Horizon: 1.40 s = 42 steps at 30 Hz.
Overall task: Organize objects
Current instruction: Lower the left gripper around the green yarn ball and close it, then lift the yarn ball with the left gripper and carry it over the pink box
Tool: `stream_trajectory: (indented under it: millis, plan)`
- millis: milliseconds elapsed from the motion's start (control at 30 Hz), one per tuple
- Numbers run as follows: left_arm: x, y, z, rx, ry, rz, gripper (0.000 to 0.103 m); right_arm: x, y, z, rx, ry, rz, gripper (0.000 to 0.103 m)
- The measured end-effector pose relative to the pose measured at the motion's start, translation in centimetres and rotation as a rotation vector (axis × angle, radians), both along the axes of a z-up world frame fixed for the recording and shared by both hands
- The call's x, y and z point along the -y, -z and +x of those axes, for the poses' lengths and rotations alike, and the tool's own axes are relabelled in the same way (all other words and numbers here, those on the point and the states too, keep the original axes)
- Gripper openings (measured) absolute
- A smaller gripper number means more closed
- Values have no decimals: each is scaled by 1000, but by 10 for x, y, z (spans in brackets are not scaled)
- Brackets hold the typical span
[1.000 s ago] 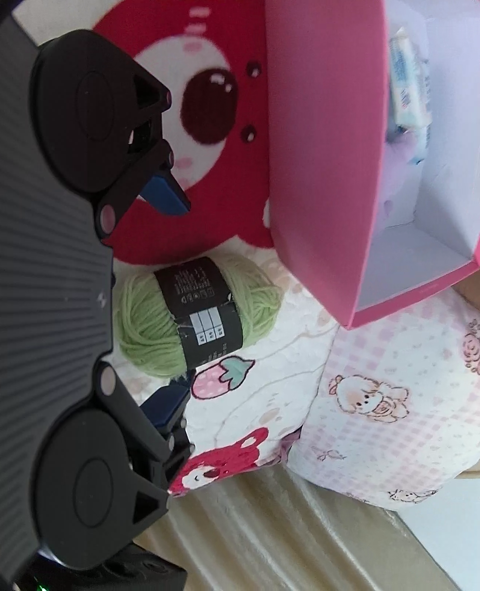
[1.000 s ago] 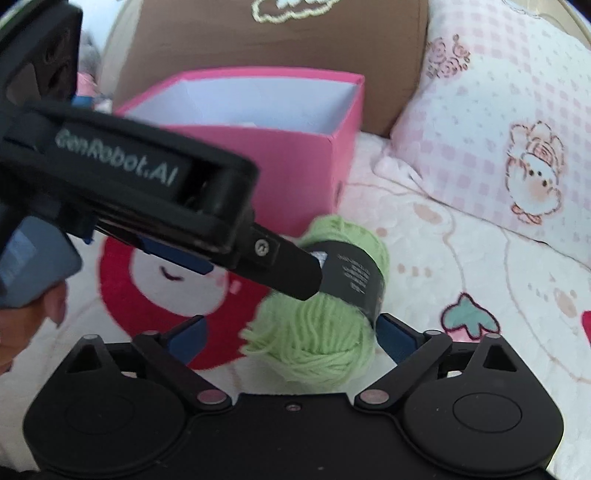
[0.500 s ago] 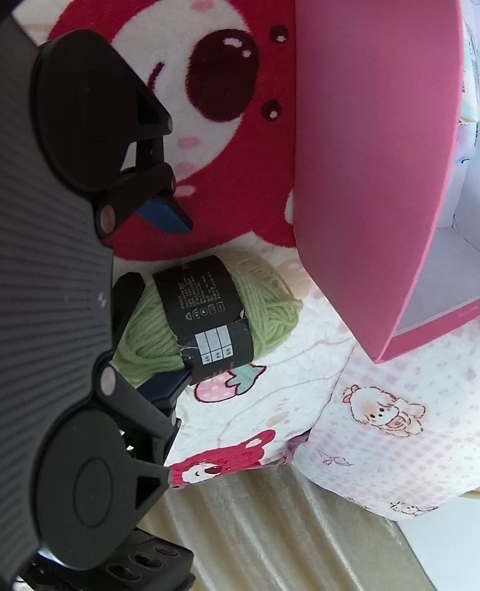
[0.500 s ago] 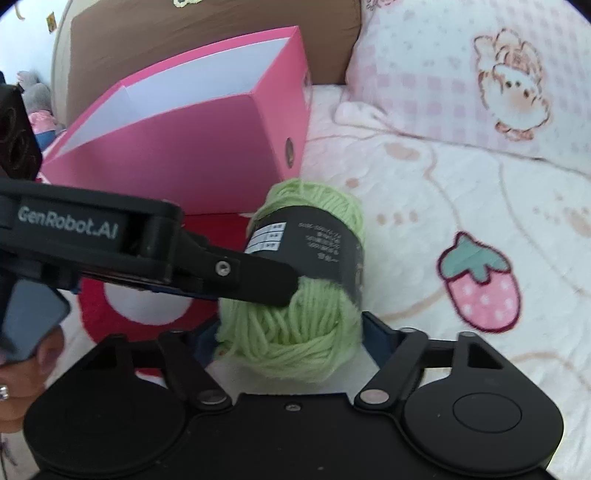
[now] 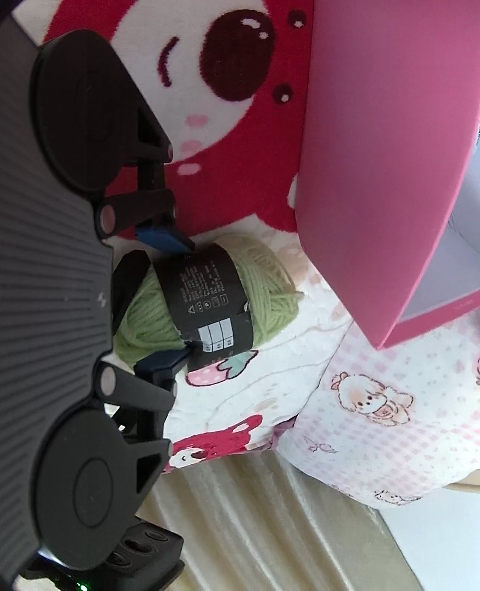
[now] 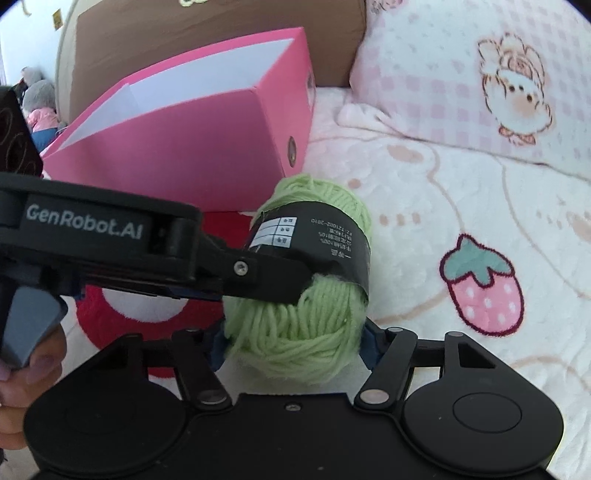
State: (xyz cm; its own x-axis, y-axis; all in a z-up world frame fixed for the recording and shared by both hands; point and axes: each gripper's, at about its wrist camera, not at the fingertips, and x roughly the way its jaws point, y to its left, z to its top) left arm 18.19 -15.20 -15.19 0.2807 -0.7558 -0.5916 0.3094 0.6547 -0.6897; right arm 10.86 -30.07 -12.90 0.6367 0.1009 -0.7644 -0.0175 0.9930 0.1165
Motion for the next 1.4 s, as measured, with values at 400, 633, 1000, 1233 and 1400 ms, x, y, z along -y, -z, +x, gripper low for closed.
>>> stream_trajectory:
  millis: [400,633,1000,1233,1400]
  plan:
    - [-6,-13,-18,9,7,30,54,-14,-11,-21,22,-41,-40,68]
    - [-26,-50,-37,29,40,59,55,-34,-41,-43,53,-99,-47,68]
    - [-52,-91,-70,34,0,88,56,-39,-76,-59,59,-133,105,68]
    - [-66,-115,-85,57,-13,91,56,-54,-97,-70,97,-184,81,68]
    - [-73,-122,-90,73,-23,84,57,-59,-105,-74,105,-183,85,68]
